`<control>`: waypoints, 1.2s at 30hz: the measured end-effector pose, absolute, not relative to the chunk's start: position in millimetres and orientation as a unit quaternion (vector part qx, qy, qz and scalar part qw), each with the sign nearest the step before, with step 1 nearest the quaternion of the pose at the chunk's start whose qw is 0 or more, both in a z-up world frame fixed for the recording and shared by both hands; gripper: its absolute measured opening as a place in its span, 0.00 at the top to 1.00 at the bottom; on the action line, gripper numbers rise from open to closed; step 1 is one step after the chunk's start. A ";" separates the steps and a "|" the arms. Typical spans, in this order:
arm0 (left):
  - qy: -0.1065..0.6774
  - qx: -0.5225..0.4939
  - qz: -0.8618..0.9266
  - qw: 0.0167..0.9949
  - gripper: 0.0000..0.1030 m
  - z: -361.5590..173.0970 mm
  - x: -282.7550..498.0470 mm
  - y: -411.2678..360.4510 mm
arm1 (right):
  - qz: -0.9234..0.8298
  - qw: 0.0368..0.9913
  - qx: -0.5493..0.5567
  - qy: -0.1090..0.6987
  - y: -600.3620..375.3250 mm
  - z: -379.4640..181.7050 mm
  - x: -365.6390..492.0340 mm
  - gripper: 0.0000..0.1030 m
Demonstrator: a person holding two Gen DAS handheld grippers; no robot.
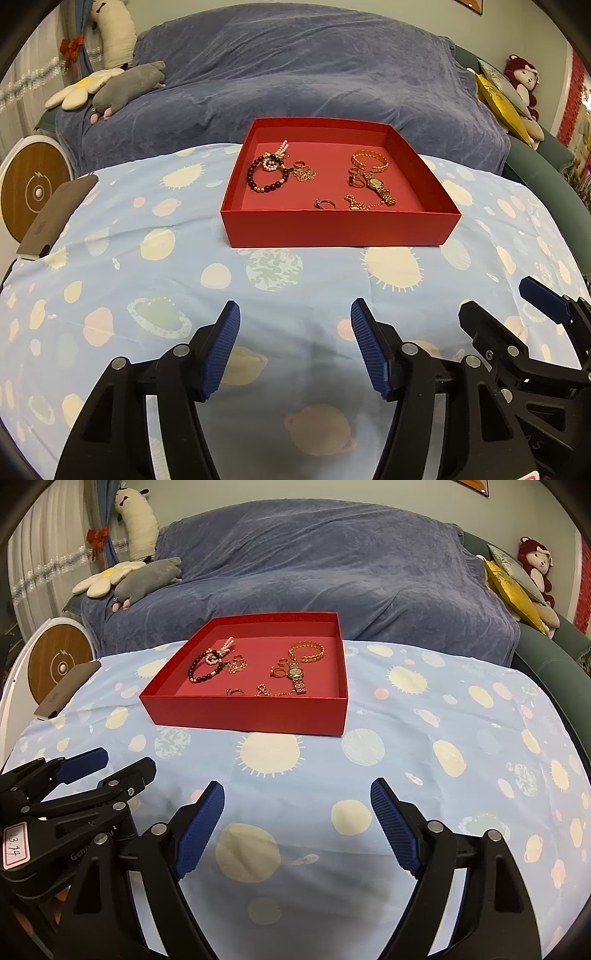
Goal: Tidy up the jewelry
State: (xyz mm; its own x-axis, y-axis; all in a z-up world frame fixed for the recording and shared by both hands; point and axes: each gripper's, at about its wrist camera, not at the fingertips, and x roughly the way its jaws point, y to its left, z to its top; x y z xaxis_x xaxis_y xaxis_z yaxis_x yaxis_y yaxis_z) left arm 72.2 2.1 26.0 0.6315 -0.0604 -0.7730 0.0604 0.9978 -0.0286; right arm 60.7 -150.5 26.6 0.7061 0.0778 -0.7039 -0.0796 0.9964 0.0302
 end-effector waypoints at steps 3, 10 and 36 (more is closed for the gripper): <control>0.430 -0.001 -0.029 0.902 0.40 25.1 72.8 3.8 | 0.033 0.926 -0.003 0.377 -151.2 26.6 60.0 0.18; 0.437 -0.009 -0.010 0.899 0.31 22.4 74.6 7.4 | 0.018 0.931 0.007 0.366 -156.0 27.2 59.1 0.07; 0.432 0.005 0.017 0.902 0.23 20.5 75.0 6.1 | 0.016 0.930 0.020 0.366 -157.7 23.1 63.7 0.05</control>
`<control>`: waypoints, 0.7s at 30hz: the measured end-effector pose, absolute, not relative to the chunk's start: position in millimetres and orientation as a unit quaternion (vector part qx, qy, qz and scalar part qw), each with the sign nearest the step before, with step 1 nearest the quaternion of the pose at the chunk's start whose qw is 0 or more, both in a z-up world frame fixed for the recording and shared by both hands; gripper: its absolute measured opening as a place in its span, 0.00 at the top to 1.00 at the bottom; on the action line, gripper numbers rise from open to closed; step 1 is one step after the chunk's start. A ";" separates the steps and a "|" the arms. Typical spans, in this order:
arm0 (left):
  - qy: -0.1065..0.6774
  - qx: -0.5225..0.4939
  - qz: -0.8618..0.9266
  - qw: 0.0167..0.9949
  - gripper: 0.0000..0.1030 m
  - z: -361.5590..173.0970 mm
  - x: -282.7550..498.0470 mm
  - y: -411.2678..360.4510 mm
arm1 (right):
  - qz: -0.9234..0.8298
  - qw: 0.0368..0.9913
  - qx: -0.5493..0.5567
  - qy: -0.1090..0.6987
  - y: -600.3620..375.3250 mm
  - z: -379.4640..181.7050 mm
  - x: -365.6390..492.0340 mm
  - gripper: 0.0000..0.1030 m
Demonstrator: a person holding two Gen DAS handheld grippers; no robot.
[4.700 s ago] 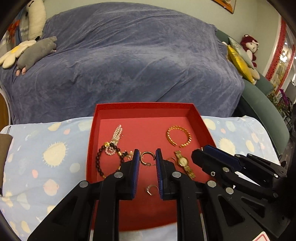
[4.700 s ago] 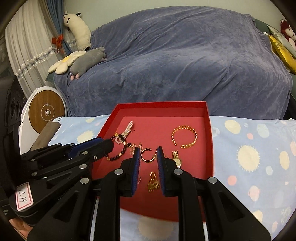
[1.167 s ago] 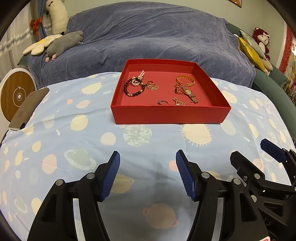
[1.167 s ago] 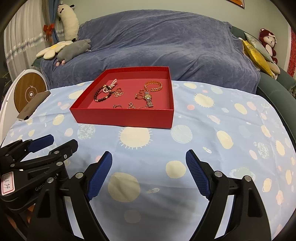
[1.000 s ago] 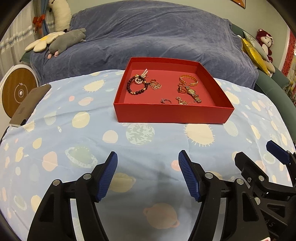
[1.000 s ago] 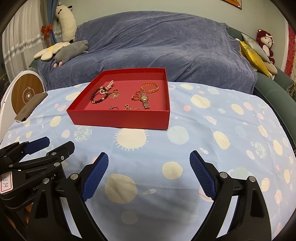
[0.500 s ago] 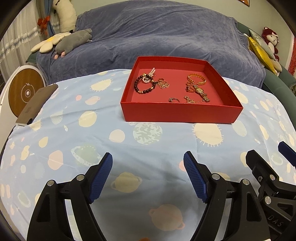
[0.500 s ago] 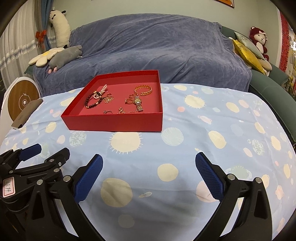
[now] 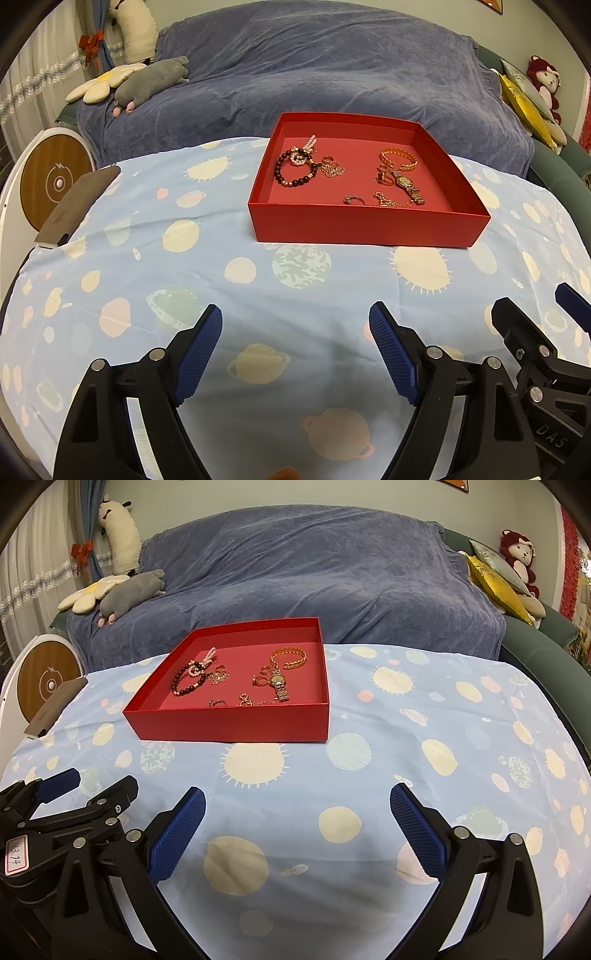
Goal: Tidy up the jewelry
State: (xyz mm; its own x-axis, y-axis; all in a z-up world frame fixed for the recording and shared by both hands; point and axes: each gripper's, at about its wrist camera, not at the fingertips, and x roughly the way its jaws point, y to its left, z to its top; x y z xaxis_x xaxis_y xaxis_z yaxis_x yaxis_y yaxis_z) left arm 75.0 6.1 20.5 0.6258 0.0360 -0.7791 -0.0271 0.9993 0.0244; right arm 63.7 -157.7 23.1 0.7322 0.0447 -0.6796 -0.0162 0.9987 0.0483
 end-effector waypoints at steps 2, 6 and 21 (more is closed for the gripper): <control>0.430 0.005 0.019 0.902 0.23 20.7 74.3 7.6 | 0.017 0.931 0.021 0.364 -157.6 23.1 63.4 0.05; 0.428 0.002 0.021 0.904 0.23 21.5 72.3 9.4 | 0.022 0.930 0.032 0.367 -158.4 22.0 64.4 0.05; 0.418 0.007 0.025 0.908 0.23 23.9 68.6 6.7 | 0.023 0.931 0.032 0.364 -157.1 22.7 64.0 0.05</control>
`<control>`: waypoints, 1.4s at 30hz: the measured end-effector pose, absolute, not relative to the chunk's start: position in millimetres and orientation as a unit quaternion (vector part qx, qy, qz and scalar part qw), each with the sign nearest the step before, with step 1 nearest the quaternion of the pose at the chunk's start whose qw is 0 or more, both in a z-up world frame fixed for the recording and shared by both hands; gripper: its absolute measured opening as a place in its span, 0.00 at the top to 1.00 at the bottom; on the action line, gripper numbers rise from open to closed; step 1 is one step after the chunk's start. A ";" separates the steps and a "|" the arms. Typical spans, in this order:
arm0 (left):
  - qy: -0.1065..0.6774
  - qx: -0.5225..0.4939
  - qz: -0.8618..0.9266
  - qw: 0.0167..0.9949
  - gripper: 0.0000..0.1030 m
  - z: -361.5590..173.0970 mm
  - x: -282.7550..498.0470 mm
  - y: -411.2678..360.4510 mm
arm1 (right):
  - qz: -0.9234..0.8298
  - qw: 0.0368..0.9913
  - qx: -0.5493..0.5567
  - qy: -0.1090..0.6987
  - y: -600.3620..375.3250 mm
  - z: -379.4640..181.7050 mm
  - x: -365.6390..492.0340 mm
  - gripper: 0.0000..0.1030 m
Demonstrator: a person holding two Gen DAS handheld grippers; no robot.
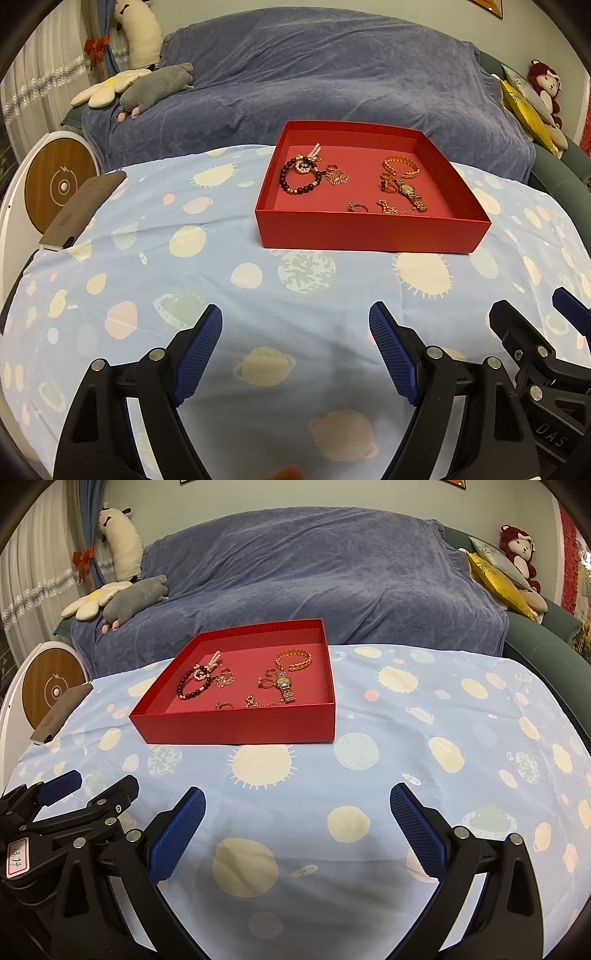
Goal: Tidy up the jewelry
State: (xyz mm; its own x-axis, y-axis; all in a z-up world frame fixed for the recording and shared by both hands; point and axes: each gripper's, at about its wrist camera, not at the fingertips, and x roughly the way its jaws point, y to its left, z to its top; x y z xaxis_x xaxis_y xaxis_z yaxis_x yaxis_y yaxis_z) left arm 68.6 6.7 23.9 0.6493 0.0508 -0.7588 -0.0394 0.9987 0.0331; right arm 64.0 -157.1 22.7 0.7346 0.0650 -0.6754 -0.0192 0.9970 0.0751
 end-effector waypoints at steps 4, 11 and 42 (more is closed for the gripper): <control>0.414 0.008 0.027 0.910 0.23 24.7 67.8 6.0 | 0.023 0.931 0.032 0.363 -156.9 22.7 64.0 0.05; 0.409 0.011 0.031 0.912 0.23 25.4 65.4 5.5 | 0.022 0.932 0.028 0.360 -156.0 23.7 63.3 0.05; 0.409 0.011 0.032 0.912 0.23 25.4 64.3 5.0 | 0.020 0.932 0.040 0.361 -158.2 19.5 59.6 0.05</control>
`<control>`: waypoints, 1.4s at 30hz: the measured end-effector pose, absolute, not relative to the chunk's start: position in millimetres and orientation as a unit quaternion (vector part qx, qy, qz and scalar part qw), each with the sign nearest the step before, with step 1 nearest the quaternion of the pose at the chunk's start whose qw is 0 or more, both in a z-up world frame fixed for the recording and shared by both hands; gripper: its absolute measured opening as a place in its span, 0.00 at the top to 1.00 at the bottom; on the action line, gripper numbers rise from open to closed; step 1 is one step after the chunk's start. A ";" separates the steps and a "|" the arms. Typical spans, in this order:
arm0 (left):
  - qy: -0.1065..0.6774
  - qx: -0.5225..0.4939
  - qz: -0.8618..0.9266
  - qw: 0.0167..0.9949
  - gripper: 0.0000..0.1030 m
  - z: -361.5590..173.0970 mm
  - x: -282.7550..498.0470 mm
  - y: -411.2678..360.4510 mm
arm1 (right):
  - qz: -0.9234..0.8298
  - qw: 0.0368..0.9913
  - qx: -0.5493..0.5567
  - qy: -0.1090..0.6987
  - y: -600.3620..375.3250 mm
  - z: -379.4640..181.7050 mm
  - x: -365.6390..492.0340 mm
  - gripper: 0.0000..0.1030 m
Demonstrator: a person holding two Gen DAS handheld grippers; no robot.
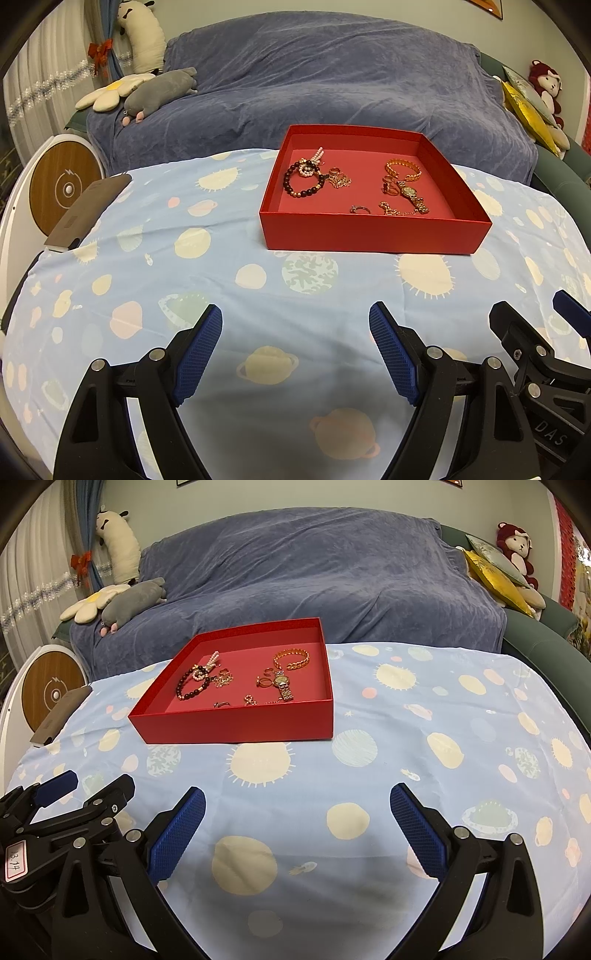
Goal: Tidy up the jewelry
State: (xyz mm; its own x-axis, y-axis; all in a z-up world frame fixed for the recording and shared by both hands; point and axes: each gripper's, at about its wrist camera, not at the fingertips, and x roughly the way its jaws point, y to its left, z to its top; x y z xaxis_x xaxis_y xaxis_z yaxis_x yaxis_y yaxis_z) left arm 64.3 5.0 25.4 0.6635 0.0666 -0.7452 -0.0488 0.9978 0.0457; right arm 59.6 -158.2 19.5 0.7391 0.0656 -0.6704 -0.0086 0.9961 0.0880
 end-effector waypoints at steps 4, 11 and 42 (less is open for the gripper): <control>0.408 0.011 0.033 0.912 0.23 24.4 63.3 5.8 | 0.020 0.931 0.040 0.361 -158.3 19.5 59.7 0.05; 0.408 0.011 0.032 0.912 0.23 24.5 63.5 5.6 | 0.020 0.932 0.040 0.361 -158.3 19.4 59.6 0.05; 0.411 0.012 0.032 0.911 0.25 23.9 62.7 5.7 | 0.019 0.931 0.038 0.362 -157.7 19.5 59.5 0.05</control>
